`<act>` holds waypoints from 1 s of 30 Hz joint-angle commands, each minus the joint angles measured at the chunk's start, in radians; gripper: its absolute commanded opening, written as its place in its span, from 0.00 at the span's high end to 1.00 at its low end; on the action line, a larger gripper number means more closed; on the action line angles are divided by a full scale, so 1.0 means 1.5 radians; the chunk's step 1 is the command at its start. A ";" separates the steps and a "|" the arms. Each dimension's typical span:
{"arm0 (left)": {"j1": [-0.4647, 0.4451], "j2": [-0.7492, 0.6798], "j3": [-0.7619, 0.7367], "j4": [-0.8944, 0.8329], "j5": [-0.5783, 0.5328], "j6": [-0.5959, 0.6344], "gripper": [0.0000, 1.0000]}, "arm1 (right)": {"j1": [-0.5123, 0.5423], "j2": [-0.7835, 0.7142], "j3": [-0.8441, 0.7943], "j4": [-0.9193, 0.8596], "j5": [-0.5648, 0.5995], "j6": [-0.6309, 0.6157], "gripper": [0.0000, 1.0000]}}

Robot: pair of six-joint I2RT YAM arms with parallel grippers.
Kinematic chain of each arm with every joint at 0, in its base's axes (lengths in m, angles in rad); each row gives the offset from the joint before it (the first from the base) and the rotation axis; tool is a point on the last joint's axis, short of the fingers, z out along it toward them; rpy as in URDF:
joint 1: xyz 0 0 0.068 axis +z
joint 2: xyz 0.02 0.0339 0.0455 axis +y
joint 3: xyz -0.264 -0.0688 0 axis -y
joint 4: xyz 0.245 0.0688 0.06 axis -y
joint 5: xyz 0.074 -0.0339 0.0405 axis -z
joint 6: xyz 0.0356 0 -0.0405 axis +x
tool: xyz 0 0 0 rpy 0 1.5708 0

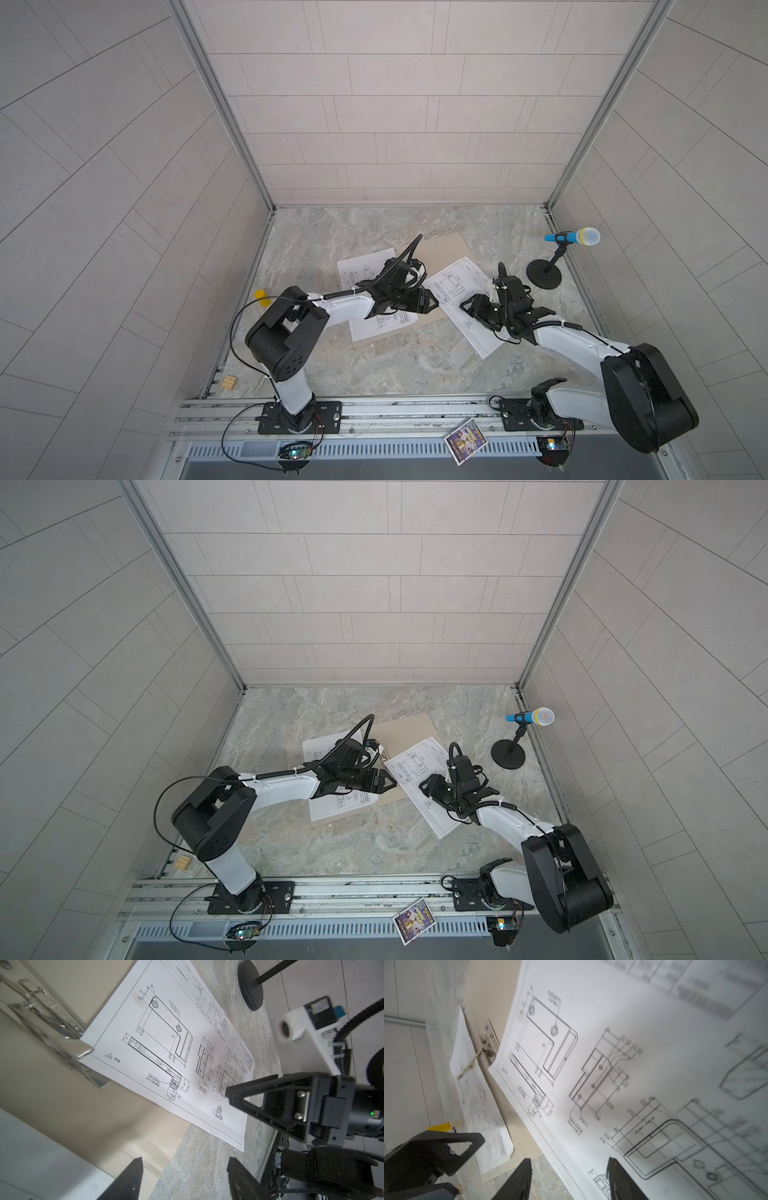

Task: Put the files into the folder

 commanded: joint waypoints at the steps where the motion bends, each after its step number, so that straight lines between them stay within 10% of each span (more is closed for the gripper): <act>1: -0.010 0.001 0.009 0.008 0.003 -0.017 0.31 | -0.031 -0.036 0.045 -0.080 0.062 -0.094 0.39; 15: -0.040 0.082 0.070 -0.052 -0.023 -0.061 0.33 | -0.222 0.103 0.139 -0.120 -0.013 -0.272 0.27; 30: -0.050 0.167 0.145 -0.069 -0.060 -0.114 0.38 | -0.252 0.214 0.207 -0.202 0.041 -0.351 0.24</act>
